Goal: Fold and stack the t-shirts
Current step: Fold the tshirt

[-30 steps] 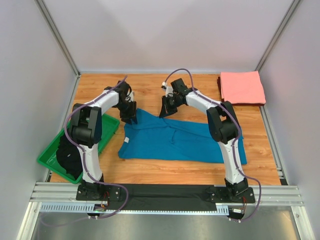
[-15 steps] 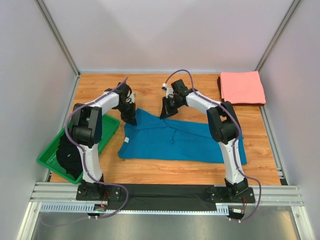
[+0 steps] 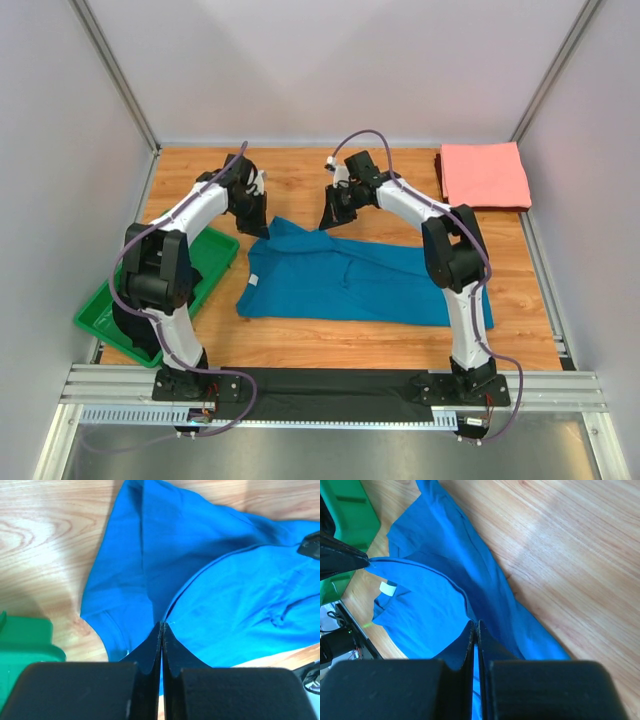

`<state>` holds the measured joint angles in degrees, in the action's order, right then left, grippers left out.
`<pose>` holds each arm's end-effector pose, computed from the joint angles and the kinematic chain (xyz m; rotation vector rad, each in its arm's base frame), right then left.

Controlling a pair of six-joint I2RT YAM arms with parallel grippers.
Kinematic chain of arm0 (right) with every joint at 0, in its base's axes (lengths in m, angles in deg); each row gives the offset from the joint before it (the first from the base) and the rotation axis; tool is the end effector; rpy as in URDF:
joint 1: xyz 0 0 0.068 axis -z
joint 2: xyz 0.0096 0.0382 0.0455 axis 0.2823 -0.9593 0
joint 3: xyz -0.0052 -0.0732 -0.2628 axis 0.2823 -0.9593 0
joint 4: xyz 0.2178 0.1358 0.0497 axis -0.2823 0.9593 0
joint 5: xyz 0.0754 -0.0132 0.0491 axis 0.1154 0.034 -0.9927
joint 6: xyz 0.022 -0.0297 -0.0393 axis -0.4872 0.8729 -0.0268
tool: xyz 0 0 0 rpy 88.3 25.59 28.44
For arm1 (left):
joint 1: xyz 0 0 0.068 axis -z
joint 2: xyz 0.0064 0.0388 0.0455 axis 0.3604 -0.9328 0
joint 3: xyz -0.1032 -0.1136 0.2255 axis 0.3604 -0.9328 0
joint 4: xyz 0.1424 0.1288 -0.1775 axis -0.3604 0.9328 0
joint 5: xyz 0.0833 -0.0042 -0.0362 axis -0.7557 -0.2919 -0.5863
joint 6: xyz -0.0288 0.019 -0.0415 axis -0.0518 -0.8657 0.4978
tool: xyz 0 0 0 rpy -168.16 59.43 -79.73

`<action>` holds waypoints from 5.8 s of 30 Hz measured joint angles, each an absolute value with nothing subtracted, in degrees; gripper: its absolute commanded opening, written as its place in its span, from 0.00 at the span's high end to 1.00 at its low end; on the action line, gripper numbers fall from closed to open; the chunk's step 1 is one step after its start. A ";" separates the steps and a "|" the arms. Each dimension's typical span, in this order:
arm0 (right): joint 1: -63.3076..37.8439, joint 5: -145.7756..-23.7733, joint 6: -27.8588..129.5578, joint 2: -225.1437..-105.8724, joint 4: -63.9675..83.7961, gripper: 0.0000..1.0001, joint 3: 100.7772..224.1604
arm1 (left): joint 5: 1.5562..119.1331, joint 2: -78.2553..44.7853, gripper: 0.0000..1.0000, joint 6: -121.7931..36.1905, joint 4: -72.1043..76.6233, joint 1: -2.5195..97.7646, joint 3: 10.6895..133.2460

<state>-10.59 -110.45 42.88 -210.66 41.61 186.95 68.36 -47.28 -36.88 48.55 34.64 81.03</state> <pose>0.4160 0.2338 0.1841 -0.5058 2.6165 1.0100 0.3663 -0.0983 0.2183 -0.0230 2.8168 -0.5280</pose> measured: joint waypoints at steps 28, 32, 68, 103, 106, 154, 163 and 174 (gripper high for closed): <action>-10.59 -110.21 44.08 -199.45 42.01 1.00 170.34 | 63.07 -34.67 1.00 -31.75 53.03 46.79 68.03; -10.61 -110.21 44.08 -198.90 41.85 1.00 168.92 | 62.89 -33.34 1.00 -30.52 52.98 48.19 67.41; -13.10 -96.51 38.66 -182.49 46.25 0.67 160.02 | 56.66 -31.17 0.73 -23.60 60.33 52.65 69.29; -11.83 -99.79 46.81 -192.50 54.46 0.62 170.38 | 61.51 -37.03 0.57 -29.50 48.92 55.01 62.19; -13.43 -102.15 49.50 -193.11 54.53 0.61 170.23 | 62.15 -37.05 0.54 -29.93 49.18 53.11 62.19; -24.49 -84.53 60.41 -191.38 57.26 1.00 172.48 | 74.69 -36.75 0.53 -43.84 44.72 45.48 61.60; -24.44 -85.21 59.75 -191.38 58.01 1.00 172.92 | 77.65 -36.75 0.56 -43.84 43.89 45.50 61.75; -24.44 -86.24 59.01 -191.36 58.77 1.00 173.57 | 69.08 -35.00 0.52 -31.11 50.32 45.02 63.59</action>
